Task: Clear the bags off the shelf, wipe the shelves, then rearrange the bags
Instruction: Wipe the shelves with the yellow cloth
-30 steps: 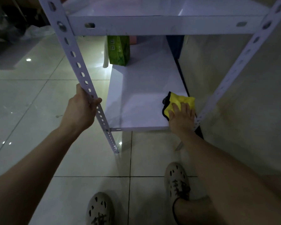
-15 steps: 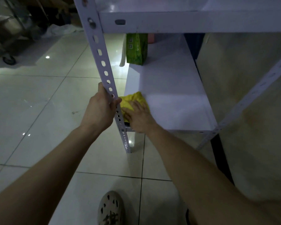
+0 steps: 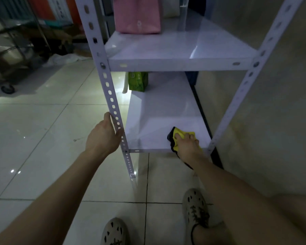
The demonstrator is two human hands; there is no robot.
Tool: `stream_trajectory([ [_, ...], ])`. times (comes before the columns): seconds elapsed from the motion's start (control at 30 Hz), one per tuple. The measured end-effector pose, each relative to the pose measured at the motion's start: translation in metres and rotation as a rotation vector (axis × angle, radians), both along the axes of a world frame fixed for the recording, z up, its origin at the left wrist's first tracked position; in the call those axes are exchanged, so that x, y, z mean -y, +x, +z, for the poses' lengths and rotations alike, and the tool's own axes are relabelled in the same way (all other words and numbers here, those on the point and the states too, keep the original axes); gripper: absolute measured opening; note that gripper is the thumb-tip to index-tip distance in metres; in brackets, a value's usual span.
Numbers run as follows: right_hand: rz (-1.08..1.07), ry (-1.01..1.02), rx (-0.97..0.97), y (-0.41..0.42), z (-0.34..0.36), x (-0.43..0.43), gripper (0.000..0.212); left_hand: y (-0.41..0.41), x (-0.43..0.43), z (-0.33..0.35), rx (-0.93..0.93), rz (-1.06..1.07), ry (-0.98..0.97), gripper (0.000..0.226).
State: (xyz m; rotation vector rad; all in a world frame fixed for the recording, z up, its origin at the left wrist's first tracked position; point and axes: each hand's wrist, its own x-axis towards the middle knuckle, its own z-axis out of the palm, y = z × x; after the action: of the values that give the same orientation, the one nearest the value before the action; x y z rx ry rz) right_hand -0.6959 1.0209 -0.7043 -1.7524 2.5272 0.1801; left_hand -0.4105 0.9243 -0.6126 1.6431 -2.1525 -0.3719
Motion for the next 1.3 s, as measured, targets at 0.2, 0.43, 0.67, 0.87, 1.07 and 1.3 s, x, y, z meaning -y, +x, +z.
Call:
stream_trajectory([
  [0.2,0.116,-0.199,0.309,0.029,0.067,-0.064,0.048,0.016,-0.026,0.045,-0.145,0.039,-0.048,0.074],
  [0.43,0.316,-0.985,0.336,0.021,0.238,-0.112,0.045,0.004,-0.02,0.153,-0.375,0.055,-0.259,0.057],
  [0.67,0.052,-0.886,0.047,-0.048,0.344,-0.032,0.039,-0.036,0.002,0.221,-0.412,0.064,-0.464,0.067],
  [0.87,-0.114,-0.558,0.005,-0.076,0.302,0.029,0.037,-0.026,0.031,0.223,-0.364,0.031,-0.408,0.068],
  [1.07,-0.069,-0.404,0.024,-0.013,0.311,0.095,0.051,-0.022,0.037,0.215,-0.363,0.029,-0.44,0.061],
  [1.3,0.373,-0.401,0.1,0.089,0.302,0.113,0.048,-0.027,0.032,0.216,-0.356,0.068,-0.441,0.062],
])
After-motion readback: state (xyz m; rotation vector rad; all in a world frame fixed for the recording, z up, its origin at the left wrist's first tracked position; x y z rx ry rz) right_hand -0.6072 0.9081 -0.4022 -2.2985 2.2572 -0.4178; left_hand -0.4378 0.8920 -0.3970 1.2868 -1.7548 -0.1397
